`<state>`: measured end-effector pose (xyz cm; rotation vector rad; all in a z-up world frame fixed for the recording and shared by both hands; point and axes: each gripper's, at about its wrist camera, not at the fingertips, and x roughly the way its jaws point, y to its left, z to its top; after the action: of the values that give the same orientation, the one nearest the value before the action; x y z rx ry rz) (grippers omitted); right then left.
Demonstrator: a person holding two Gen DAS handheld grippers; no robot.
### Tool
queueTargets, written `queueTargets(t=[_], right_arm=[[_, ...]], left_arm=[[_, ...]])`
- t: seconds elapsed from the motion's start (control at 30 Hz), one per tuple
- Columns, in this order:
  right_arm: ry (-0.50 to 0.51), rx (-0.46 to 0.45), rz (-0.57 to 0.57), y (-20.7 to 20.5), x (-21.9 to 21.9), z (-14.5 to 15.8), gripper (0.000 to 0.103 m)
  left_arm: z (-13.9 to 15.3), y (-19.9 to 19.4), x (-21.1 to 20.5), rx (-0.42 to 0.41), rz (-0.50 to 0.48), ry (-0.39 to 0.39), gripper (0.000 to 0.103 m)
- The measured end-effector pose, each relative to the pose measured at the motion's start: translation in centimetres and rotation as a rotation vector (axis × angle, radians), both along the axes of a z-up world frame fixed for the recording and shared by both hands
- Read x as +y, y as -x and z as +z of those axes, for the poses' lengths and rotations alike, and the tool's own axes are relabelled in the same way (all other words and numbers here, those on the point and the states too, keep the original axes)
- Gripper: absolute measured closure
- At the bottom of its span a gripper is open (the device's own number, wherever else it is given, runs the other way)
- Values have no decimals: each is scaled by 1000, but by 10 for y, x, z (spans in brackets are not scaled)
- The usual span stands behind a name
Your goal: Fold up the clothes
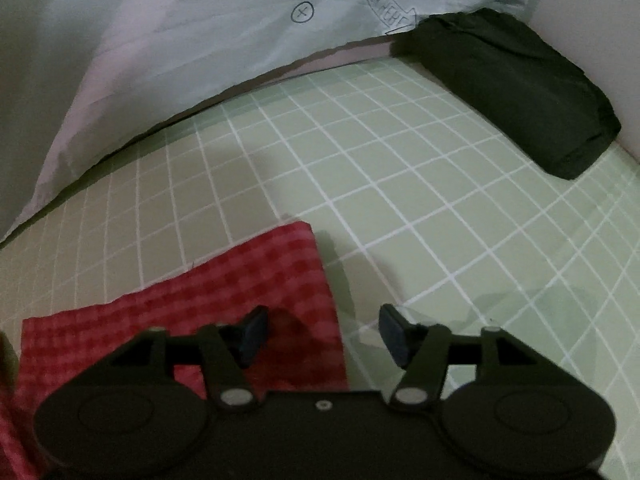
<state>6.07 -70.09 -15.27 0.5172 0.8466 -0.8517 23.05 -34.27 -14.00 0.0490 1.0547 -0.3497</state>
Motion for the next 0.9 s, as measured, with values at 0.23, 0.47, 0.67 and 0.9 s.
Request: queueTargets(t=[0.23,0.47,0.67,0.9], right_arm=[[83,68,43,7,5,6,103],[128,104,-13,26,7,16,96],[172,63,70,13,36,29,57],[136,92,66,1,40,20,35]], left_arm=[[20,22,55,-30,134,-24,103],[5,62,93,51,200,-26,102],[-2,75,94,73,197,-32,97],[-6,56,96,87,233,5,82]])
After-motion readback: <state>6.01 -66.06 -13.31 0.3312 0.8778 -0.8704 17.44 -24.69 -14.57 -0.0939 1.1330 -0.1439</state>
